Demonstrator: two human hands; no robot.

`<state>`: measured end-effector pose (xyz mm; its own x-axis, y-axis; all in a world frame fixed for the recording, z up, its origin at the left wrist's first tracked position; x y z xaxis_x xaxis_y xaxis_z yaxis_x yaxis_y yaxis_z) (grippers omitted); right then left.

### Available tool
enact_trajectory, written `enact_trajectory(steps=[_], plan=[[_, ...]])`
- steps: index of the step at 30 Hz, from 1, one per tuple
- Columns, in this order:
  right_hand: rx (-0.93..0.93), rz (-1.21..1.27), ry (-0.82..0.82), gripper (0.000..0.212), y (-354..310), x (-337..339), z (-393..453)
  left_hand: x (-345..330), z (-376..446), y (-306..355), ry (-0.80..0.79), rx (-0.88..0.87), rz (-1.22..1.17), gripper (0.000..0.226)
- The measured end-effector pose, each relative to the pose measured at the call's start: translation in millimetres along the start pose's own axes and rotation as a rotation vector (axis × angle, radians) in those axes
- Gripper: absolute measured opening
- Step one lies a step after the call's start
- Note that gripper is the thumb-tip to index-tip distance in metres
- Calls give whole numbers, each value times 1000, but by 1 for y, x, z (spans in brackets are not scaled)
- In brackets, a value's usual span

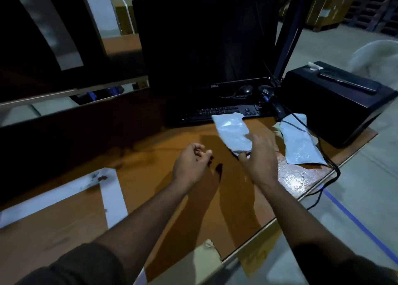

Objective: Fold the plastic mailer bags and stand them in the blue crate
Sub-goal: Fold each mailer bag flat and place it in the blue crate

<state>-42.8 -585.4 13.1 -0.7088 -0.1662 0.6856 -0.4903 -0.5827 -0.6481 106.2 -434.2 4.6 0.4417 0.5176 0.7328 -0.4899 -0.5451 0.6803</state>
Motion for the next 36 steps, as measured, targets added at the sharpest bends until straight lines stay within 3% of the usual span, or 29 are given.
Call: enact_trajectory(steps=[3, 5, 8, 11, 14, 19, 21, 23, 26, 28, 30, 33, 36], plan=[[74, 96, -171, 44, -36, -13, -40, 38, -12, -29, 68, 235, -372, 52], [109, 183, -310, 39, -59, -24, -68, 66, -26, -54, 106, 351, -571, 48], [167, 264, -473, 50, -97, -43, -104, 103, -59, -86, 33, 358, -643, 36], [278, 324, -584, 50, -135, -61, -135, 132, -104, -130, 36, 472, -689, 28], [384, 293, -675, 52, -164, -79, -159, 164, -155, -178, 132, 578, -647, 42], [446, 227, -708, 59, -193, -102, -187, 199, -227, -230, 312, 635, -501, 31], [474, 206, -727, 62, -204, -109, -200, 207, -248, -242, 355, 629, -269, 33], [522, 156, -763, 68, -211, -115, -214, 218, -264, -250, 383, 625, 107, 46], [606, 113, -758, 72, -219, -115, -229, 234, -279, -243, 453, 547, 534, 66], [652, 100, -730, 69, -228, -115, -238, 241, -276, -229, 549, 317, 668, 53], [670, 100, -723, 62, -238, -120, -249, 238, -267, -217, 546, 19, 657, 34], [701, 5, -722, 55, -242, -134, -266, 207, -245, -220, 284, -270, 686, 38], [721, -156, -715, 61, -228, -153, -269, 183, -231, -244, 68, -212, 808, 64]])
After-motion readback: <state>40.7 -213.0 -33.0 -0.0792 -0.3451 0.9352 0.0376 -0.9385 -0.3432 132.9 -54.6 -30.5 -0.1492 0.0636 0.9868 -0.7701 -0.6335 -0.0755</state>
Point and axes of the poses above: each hand's wrist, its own z-axis towards the middle knuckle, its own x-axis out of the back of the hand, y = z × x, the point moved 4 cm from there along z, towards the middle knuckle, and after that the axes turned 15 degrees about z, right-handed, at the moved point
